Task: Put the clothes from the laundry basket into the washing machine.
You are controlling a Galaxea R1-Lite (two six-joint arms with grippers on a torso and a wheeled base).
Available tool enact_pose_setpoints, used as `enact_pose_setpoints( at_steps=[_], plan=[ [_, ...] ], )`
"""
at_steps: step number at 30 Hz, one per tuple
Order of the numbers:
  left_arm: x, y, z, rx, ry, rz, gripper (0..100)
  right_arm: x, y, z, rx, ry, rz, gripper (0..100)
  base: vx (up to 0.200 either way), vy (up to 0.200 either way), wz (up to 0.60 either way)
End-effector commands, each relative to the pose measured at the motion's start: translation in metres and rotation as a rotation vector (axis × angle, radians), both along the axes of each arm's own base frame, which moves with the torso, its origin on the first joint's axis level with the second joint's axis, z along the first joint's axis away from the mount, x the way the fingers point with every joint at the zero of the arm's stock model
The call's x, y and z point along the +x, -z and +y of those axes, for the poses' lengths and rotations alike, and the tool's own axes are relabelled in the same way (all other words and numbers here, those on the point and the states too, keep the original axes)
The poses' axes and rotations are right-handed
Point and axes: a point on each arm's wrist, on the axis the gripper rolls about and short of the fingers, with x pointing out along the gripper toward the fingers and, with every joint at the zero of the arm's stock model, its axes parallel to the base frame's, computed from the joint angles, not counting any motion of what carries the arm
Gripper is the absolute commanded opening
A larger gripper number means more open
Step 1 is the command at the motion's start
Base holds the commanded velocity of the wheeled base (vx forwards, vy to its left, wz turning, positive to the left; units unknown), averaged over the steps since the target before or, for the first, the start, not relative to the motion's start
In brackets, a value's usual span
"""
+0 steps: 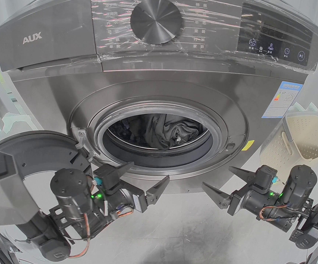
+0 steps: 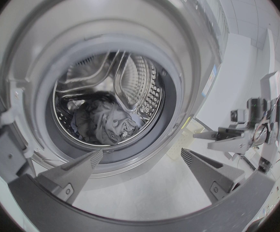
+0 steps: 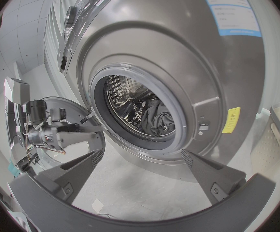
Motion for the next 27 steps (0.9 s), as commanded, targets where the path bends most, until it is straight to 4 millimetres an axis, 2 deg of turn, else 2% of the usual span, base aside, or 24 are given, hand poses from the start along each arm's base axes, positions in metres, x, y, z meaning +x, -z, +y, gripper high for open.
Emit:
enact_pose_setpoints(
  at_steps=[1,9,14,20,21,27],
  plan=[
    [-0.036,-0.029,0.028,-0.075,-0.011,-0.045,100,-0.021,-0.01,-0.022,0.023,0.035,-0.01,100,0.0,0.0,0.0],
    [-0.064,-0.04,0.057,-0.073,-0.053,-0.084,100,-0.037,-0.015,-0.051,0.021,0.111,-0.027,100,0.0,0.0,0.0],
    [-0.069,-0.044,0.067,-0.032,-0.094,-0.136,100,-0.039,-0.022,-0.067,0.027,0.202,-0.052,100,-0.2,0.0,0.0],
    [-0.072,-0.043,0.08,-0.013,-0.135,-0.142,100,-0.049,-0.03,-0.074,0.032,0.212,-0.077,100,-0.2,0.0,0.0],
    [-0.076,-0.038,0.09,0.013,-0.157,-0.132,100,-0.063,-0.037,-0.083,0.02,0.206,-0.096,100,-0.2,0.0,0.0],
    [-0.087,-0.049,0.101,-0.024,-0.179,-0.18,100,-0.093,-0.037,-0.102,-0.023,0.21,-0.049,100,-0.2,0.0,0.0]
  ],
)
